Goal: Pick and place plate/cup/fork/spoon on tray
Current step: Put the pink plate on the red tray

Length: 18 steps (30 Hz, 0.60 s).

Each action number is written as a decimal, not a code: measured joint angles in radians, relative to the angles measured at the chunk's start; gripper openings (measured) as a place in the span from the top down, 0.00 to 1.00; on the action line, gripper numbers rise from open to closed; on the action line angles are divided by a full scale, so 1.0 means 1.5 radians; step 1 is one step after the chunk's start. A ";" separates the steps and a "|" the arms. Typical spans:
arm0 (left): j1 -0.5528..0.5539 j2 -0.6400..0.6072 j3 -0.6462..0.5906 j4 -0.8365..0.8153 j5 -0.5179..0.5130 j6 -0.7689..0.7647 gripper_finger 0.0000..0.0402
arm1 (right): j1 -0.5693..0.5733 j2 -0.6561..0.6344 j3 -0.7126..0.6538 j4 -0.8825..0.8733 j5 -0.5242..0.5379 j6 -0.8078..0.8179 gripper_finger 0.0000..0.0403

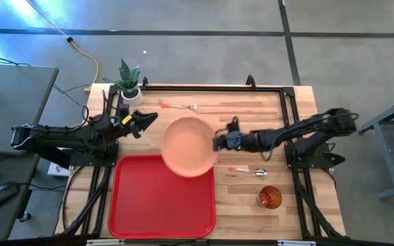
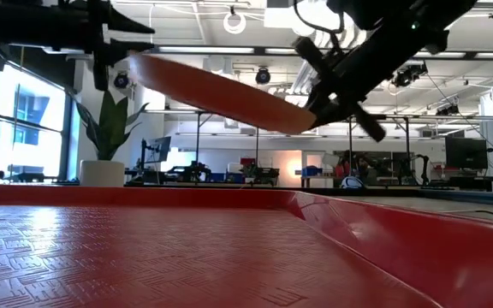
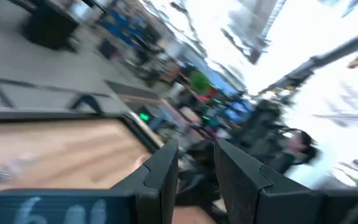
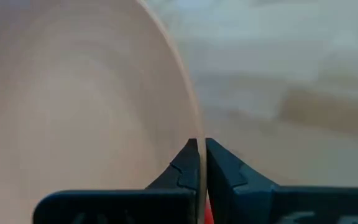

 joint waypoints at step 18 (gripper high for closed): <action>-0.175 0.003 0.145 -0.262 -0.179 0.058 0.87 | 0.090 0.382 0.521 -0.295 -0.138 -0.298 1.00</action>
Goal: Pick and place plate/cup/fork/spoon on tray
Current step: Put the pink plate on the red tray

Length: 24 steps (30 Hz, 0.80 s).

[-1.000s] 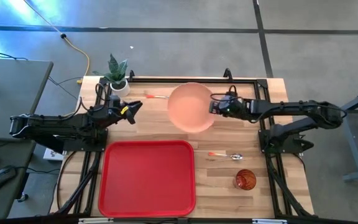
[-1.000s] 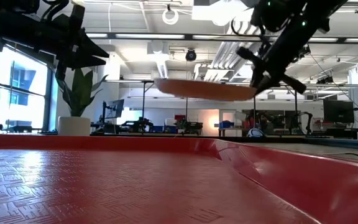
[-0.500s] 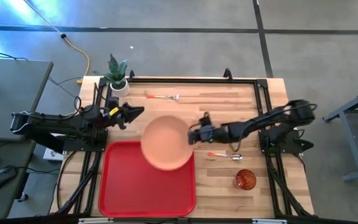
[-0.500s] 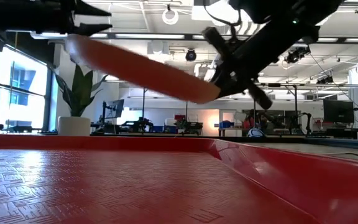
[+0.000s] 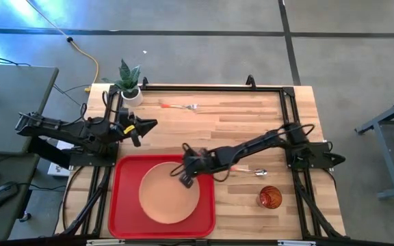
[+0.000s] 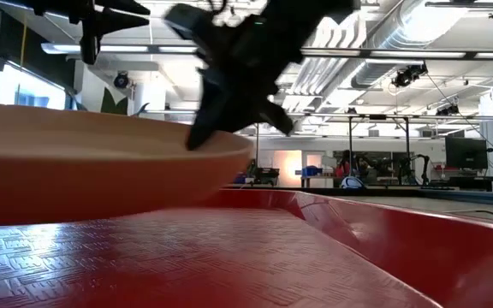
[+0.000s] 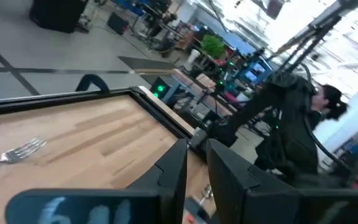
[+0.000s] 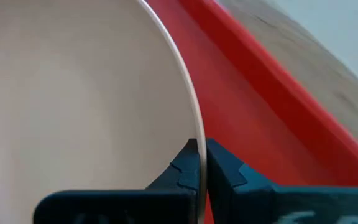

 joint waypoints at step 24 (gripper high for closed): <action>-0.185 0.054 0.000 0.000 -0.188 -0.030 0.87 | 0.009 0.163 0.249 -0.202 -0.010 -0.080 0.80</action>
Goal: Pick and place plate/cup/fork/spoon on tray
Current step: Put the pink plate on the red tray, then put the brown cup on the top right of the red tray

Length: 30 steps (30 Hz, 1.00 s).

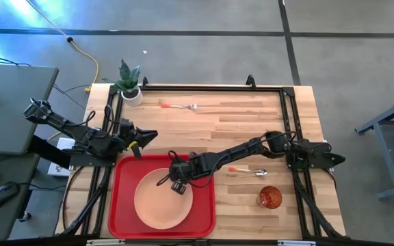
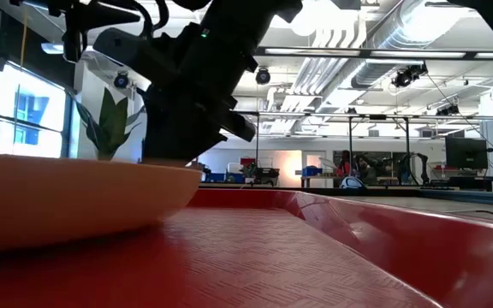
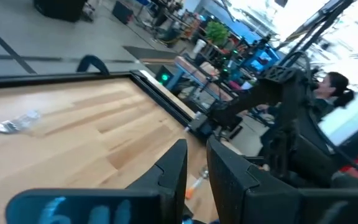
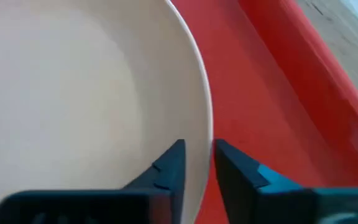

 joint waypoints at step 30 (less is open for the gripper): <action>0.001 0.056 0.000 0.000 -0.087 0.039 0.87 | 0.045 -0.326 -0.001 -0.241 0.208 0.006 0.60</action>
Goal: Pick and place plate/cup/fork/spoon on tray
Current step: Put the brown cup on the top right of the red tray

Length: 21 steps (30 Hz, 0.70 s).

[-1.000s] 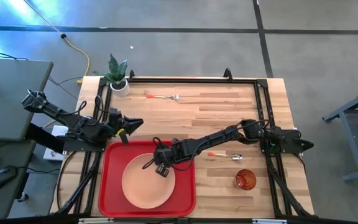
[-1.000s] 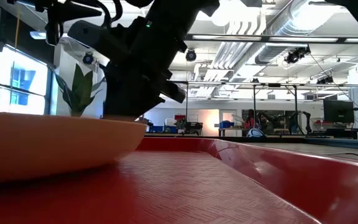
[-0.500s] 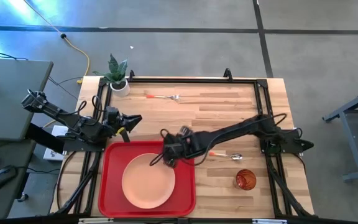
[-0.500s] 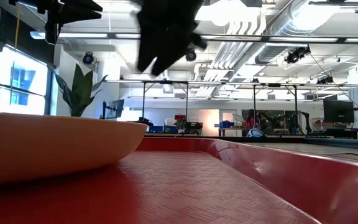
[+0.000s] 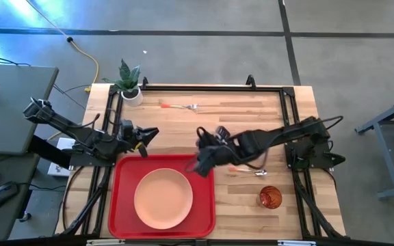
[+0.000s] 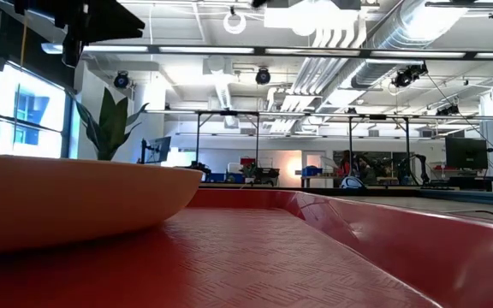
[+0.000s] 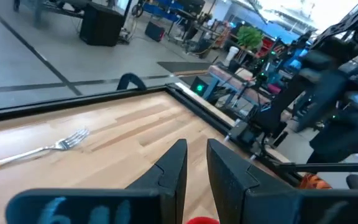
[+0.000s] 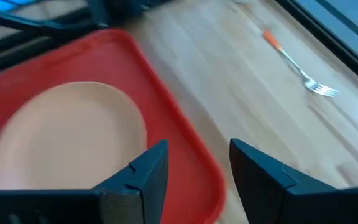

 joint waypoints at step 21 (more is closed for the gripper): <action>0.011 0.169 0.000 -0.002 0.109 -0.257 0.87 | 0.115 -0.429 -0.686 0.440 -0.187 0.466 0.60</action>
